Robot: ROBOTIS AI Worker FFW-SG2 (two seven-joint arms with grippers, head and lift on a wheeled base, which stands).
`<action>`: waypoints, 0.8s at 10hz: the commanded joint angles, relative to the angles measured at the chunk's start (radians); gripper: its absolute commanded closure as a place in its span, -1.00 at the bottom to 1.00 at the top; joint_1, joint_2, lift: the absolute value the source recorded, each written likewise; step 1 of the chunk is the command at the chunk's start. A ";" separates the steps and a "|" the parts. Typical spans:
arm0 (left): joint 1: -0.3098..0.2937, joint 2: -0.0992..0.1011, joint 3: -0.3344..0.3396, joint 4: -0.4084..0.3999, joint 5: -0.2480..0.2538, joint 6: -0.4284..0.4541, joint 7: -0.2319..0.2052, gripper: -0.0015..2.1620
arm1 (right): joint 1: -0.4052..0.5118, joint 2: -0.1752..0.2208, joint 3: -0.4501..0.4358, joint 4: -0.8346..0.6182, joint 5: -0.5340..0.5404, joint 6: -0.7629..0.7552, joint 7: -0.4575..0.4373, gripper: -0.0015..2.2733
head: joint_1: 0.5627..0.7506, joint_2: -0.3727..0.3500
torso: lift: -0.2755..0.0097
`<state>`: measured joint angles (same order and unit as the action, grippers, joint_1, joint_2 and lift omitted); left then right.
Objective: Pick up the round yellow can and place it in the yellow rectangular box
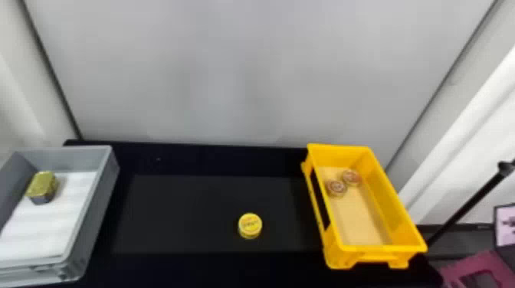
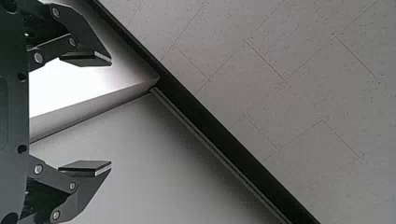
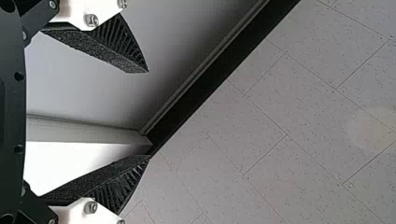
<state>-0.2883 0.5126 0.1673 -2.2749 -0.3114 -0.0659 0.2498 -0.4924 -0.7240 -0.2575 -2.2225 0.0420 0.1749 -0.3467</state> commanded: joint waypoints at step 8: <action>-0.006 -0.015 -0.014 0.009 0.001 0.000 0.000 -0.58 | -0.344 0.278 0.162 0.282 -0.421 0.849 0.143 -0.83 | 0.39 -0.44 | 0.93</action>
<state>-0.2952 0.5029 0.1561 -2.2701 -0.3111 -0.0646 0.2500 -0.7900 -0.5437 -0.0891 -2.0833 -0.3396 0.9233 -0.3219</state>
